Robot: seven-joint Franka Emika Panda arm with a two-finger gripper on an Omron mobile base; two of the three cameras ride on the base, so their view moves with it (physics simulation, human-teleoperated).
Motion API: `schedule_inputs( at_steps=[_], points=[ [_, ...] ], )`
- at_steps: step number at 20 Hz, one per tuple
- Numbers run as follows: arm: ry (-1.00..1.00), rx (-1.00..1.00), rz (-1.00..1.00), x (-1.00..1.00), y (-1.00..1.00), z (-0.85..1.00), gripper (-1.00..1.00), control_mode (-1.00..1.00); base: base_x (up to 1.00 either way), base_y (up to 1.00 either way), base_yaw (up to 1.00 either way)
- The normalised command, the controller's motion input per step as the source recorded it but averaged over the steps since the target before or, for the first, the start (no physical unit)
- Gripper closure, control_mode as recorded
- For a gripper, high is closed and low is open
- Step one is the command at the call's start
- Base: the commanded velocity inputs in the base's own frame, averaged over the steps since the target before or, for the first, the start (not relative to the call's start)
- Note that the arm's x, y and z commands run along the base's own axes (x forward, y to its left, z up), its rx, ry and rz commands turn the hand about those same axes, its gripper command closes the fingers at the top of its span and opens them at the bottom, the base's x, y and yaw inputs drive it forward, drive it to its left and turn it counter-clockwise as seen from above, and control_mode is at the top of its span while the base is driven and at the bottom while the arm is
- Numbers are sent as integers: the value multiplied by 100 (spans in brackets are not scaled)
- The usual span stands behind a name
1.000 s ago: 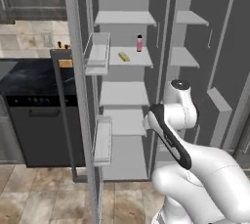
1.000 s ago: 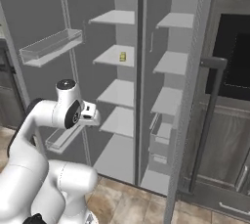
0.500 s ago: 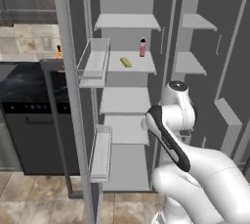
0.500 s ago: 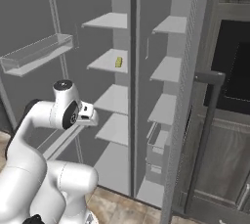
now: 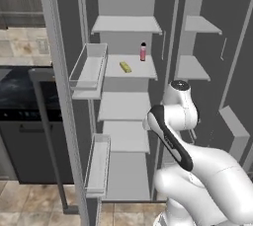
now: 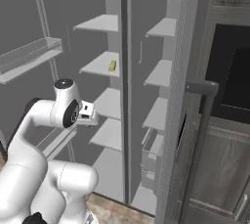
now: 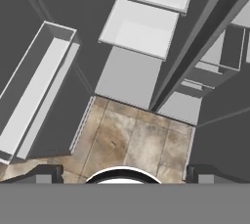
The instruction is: Retrieve the butter from the fridge and place it on a plate on the dining table. Then retrieve the butter knife by the fridge and place it near the plate.
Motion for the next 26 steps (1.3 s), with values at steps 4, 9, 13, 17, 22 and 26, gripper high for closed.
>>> schedule_inputs(
  at_steps=[4, 9, 13, 17, 22, 26],
  points=[
    [0, 0, 0, 0, 0, 0, -100, 100, 67, 0, 0],
    [0, 0, 0, 0, 0, 0, -100, 100, 42, 1, 0],
    [0, 0, 0, 0, 0, 0, -100, 100, 8, 10, 0],
    [0, 0, 0, 0, 0, 0, -100, 100, 26, 10, -2],
    [0, 0, 0, 0, 0, 0, -100, 100, 52, 30, -1],
    [0, 0, 0, 0, 0, 0, -100, 100, 44, 28, 0]
  ],
)
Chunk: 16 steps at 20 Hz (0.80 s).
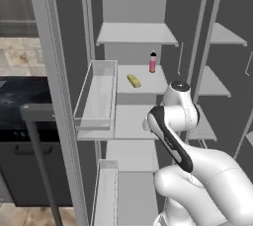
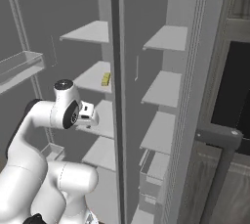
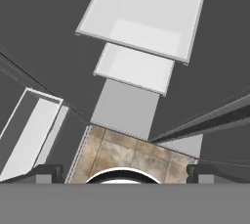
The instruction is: Retrieve the butter from the fridge and place it on a plate on the dining table. Then retrieve the butter knife by the fridge and place it near the plate.
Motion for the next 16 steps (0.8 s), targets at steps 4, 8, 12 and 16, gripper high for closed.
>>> schedule_inputs(
  at_steps=[4, 8, 12, 16],
  points=[
    [0, 0, 0, 0, 0, 0, -100, 100, 53, 5, 0],
    [0, 0, 0, 0, 0, 0, -100, 100, 57, -9, 1],
    [0, 0, 0, 0, 0, 0, -100, 100, 48, 2, 0],
    [0, 0, 0, 0, 0, 0, -100, 100, 39, 3, 0]
  ],
)
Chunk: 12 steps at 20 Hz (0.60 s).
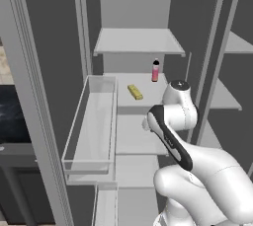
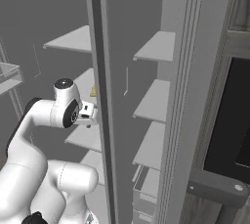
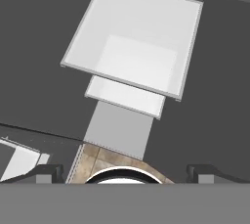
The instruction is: Retrieve the butter from the fridge and place it on a plate on the dining table. Then retrieve the butter knife by the fridge and place it near the plate.
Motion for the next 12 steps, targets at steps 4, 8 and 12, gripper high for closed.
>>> schedule_inputs(
  at_steps=[4, 8, 12],
  points=[
    [0, 0, 0, 0, 0, 0, -100, 100, 43, 4, 0],
    [0, 0, 0, 0, 0, 0, -100, 100, 37, 12, 0],
    [0, 0, 0, 0, 0, 0, -100, 100, 24, 6, 0]
  ],
)
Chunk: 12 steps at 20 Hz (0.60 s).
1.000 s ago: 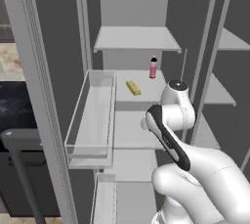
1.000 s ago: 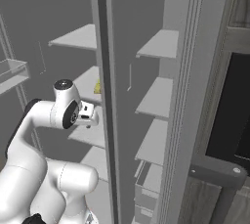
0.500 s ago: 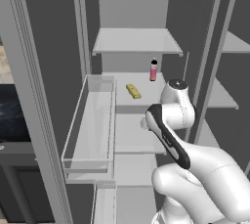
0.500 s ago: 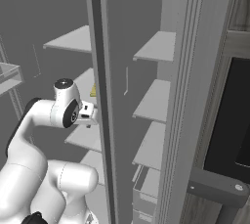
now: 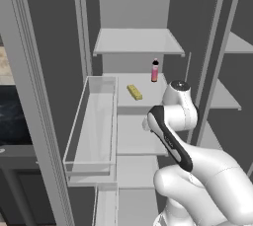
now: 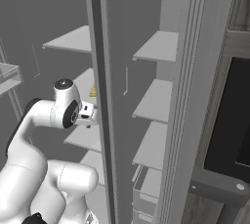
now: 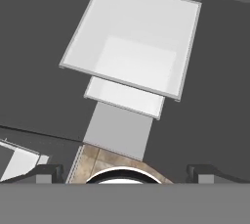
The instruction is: Retrieve the butter from the fridge and place it on a plate on the dining table. Then retrieve the butter knife by the fridge and place it near the plate.
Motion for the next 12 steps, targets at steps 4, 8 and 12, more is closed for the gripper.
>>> schedule_inputs(
  at_steps=[4, 8, 12],
  points=[
    [0, 0, 0, 0, 0, 0, -100, 100, 11, 1, 0],
    [0, 0, 0, 0, 3, 1, -100, -100, 1, 1, 0],
    [-13, 0, -1, 0, 0, 17, -100, -100, 0, 0, 0]
  ],
)
